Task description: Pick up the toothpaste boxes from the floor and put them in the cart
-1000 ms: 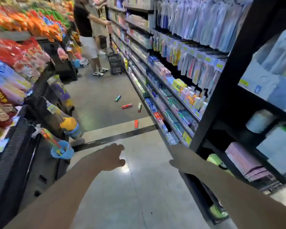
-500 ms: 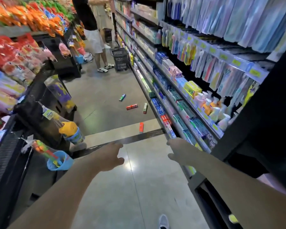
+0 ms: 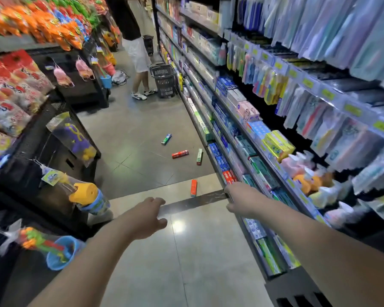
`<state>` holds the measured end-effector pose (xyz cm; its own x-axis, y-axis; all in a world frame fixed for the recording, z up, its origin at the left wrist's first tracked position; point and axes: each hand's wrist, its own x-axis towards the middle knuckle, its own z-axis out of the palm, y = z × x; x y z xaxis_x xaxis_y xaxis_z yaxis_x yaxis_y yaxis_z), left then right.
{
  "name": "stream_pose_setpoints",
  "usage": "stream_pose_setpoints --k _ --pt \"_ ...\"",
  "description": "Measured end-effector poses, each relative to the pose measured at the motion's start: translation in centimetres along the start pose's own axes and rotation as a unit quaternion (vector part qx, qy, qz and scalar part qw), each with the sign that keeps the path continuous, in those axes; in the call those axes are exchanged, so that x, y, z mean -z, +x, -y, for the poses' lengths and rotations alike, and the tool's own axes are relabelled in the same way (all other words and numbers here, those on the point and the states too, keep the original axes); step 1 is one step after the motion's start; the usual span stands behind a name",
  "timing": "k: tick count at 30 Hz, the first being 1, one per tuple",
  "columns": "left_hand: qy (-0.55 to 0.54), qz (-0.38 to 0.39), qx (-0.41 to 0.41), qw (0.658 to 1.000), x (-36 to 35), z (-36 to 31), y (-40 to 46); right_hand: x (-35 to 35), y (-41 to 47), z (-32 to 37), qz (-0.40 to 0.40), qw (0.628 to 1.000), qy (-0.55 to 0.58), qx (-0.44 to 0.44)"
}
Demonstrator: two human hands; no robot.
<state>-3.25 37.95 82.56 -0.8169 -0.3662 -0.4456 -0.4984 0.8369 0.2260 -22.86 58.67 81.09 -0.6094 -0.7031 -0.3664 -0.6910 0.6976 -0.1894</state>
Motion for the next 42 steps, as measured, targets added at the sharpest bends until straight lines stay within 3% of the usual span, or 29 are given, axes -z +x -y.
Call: stream_pose_setpoints --k 21,30,42 --pt "0.025 0.055 -0.029 0.998 17.5 19.3 29.7 7.0 33.0 9.9 0.015 0.998 0.001 -0.067" --pt "0.038 0.094 -0.034 0.994 21.1 20.7 46.3 8.6 47.2 5.3 0.04 0.995 0.027 -0.084" --pt "0.046 0.122 -0.046 0.99 27.9 17.4 68.6 14.4 66.3 -3.9 0.078 0.987 0.056 -0.127"
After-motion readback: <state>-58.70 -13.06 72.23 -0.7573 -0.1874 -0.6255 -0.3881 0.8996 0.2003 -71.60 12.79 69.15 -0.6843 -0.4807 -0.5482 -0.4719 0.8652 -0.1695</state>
